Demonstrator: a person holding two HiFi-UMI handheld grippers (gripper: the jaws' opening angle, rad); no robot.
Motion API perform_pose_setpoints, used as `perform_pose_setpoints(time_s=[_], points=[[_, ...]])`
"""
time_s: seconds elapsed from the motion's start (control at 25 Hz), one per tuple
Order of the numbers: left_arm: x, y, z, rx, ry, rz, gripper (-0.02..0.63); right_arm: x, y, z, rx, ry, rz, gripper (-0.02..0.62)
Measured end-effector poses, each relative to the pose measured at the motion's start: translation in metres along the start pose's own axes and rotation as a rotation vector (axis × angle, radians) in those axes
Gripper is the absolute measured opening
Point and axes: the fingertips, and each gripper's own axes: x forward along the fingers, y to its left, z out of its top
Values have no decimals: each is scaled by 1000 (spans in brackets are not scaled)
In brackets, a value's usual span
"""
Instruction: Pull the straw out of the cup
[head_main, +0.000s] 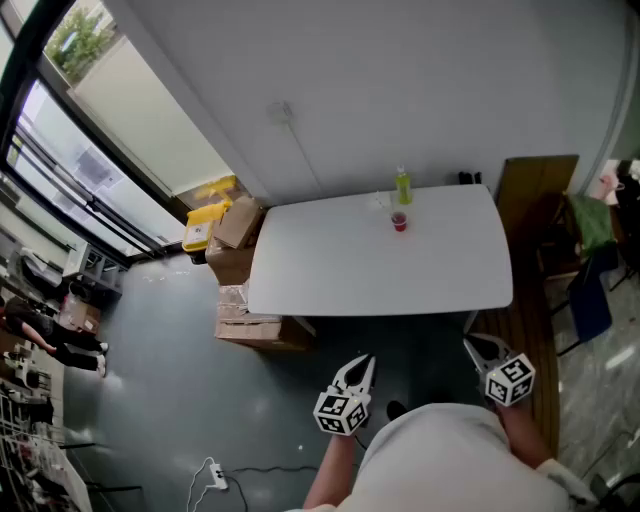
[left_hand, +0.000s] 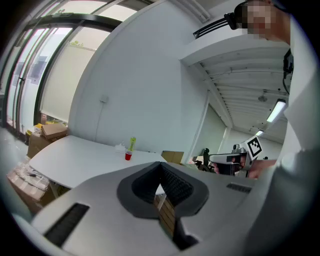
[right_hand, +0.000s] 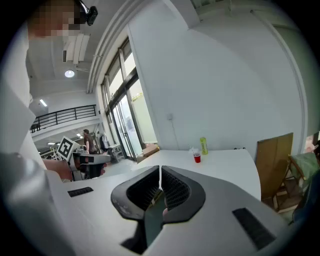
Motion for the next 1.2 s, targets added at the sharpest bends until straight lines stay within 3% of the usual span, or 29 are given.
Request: perform_pose_setpoints(time_s=[0.64,1.2], points=[[-2,14,2,3,7,-32,2,15,17,7,-11,-7,-3,41],[-32,49,-5,0,7,-64,2,28,42,0,-2,-16,-72,41]])
